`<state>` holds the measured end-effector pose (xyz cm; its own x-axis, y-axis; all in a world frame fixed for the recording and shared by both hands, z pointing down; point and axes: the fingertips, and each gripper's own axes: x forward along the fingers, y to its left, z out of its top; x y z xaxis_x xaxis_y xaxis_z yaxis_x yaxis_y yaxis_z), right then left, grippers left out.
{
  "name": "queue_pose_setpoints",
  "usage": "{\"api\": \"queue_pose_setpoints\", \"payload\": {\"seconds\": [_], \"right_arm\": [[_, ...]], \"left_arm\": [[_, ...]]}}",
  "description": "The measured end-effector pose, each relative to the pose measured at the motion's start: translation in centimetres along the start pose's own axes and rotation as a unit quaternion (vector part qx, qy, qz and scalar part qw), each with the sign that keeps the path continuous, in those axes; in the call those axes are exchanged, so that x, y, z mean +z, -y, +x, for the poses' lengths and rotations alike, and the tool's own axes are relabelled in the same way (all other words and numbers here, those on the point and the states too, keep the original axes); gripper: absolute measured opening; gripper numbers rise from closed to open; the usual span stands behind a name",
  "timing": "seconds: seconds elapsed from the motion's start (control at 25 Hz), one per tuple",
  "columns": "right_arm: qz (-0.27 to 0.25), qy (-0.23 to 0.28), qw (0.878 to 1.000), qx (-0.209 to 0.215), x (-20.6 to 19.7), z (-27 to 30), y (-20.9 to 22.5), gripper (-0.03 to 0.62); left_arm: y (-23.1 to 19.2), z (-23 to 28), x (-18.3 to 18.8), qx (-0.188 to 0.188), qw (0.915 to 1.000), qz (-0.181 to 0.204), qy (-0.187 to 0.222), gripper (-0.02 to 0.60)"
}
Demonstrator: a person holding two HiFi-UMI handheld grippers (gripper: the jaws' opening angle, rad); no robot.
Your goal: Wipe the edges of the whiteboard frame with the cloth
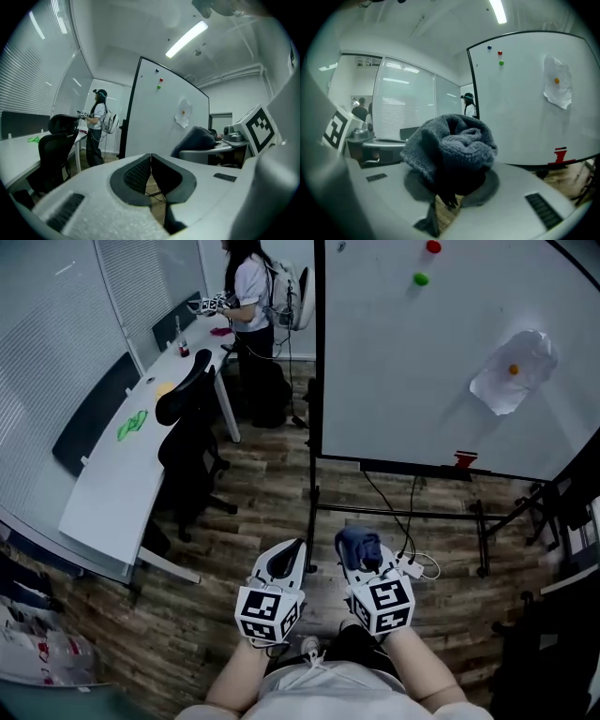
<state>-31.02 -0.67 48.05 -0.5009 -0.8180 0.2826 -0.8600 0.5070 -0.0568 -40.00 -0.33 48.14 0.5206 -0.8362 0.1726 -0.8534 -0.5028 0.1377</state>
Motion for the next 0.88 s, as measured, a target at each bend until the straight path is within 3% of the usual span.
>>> {"api": "queue_pose_setpoints", "payload": {"seconds": [0.28, 0.64, 0.88], "right_arm": [[0.009, -0.015, 1.000, 0.016, 0.0, 7.3, 3.5, 0.072], [0.001, -0.039, 0.997, 0.071, 1.3, 18.1, 9.3, 0.072], [-0.012, -0.082, 0.993, 0.087, -0.7, 24.5, 11.9, 0.072]], "left_arm": [[-4.2, 6.2, -0.2, 0.012, 0.9999, -0.002, -0.009, 0.020], [-10.3, 16.5, 0.3, 0.054, 0.9982, -0.016, -0.018, 0.020], [-13.8, 20.5, -0.6, 0.079, 0.9961, -0.027, -0.029, 0.020]]}}
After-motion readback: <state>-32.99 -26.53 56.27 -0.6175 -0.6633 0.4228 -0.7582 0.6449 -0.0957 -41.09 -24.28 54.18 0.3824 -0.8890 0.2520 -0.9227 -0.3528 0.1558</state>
